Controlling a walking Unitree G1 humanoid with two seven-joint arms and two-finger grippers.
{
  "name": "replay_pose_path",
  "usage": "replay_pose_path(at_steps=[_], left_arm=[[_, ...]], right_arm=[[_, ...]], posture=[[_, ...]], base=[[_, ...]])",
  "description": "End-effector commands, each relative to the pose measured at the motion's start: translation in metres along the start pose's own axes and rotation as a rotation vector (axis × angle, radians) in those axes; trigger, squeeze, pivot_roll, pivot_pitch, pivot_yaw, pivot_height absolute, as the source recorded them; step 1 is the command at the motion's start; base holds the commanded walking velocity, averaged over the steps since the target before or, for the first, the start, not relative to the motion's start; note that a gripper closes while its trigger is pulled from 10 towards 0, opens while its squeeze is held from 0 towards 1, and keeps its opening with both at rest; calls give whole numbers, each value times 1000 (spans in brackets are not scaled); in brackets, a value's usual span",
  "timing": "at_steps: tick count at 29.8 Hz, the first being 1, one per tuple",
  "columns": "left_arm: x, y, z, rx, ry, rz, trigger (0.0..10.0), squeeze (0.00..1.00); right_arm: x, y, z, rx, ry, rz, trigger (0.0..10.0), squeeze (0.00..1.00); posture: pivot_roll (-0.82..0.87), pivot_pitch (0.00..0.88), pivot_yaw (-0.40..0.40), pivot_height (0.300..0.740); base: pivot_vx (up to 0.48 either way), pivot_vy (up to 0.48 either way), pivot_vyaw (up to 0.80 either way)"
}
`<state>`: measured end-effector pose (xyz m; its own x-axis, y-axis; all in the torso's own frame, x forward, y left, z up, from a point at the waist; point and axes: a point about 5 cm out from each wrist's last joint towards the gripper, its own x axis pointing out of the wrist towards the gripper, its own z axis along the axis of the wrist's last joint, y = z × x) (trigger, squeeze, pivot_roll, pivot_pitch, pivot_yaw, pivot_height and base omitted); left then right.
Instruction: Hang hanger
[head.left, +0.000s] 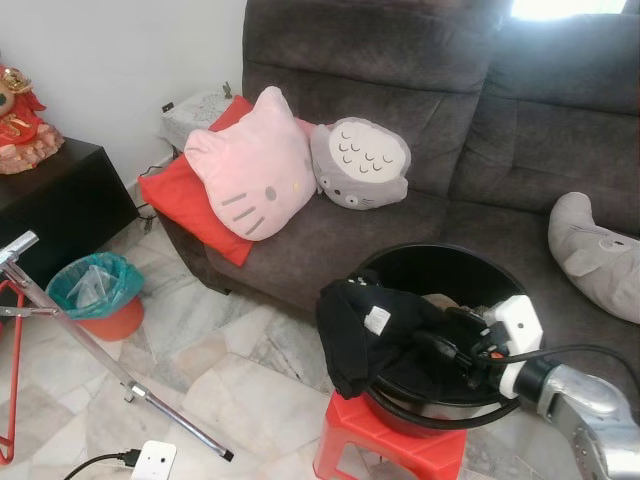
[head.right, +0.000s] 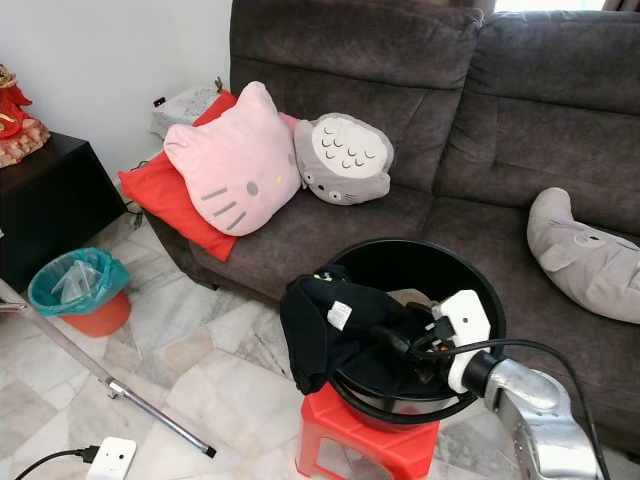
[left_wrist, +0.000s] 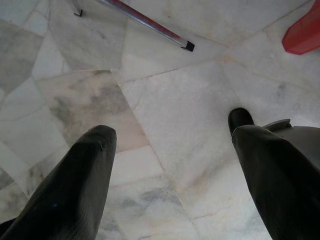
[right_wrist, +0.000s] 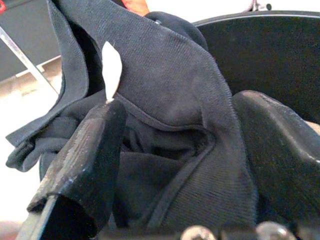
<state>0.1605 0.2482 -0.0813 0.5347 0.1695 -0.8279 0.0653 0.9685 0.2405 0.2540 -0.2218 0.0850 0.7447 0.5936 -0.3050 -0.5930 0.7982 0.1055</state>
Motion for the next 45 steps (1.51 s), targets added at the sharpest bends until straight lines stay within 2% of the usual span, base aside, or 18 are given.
replay_pose_path(at_steps=[1, 6, 16, 30, 33, 37, 44, 45], left_arm=[[0, 3, -2, 8, 15, 5, 10000, 0], [0, 3, -1, 7, 14, 4, 10000, 0], [0, 3, 0, 11, 7, 1, 10000, 0], [1, 2, 8, 15, -21, -5, 10000, 0], [1, 2, 10, 14, -28, -6, 10000, 0], [2, 1, 12, 15, -35, -9, 10000, 0], [2, 1, 13, 13, -42, -11, 10000, 0], [2, 1, 14, 13, -46, -12, 10000, 0]], right_arm=[[4, 2, 1, -5, -6, 10, 10000, 0], [13, 1, -7, 18, 21, -26, 10000, 0], [17, 0, -16, 38, 54, -74, 10000, 0], [29, 17, -13, 101, -11, 5, 10000, 0], [32, 17, -15, 104, 4, -2, 10000, 0], [35, 14, -24, 89, 77, -55, 10000, 0], [33, 11, -31, 47, 147, -87, 10000, 0], [32, 10, -30, 64, 137, -93, 10000, 0]], posture=[[-106, 0, 74, 740], [-97, 0, 74, 740], [-98, 0, 78, 740], [-88, 0, 79, 740], [-88, 0, 79, 740], [-87, 0, 79, 740], [-85, 0, 79, 740], [-85, 0, 79, 740]], base=[[0, 0, 0], [0, 0, 0], [0, 0, 0], [0, 0, 0], [0, 0, 0], [0, 0, 0], [0, 0, 0], [0, 0, 0]])
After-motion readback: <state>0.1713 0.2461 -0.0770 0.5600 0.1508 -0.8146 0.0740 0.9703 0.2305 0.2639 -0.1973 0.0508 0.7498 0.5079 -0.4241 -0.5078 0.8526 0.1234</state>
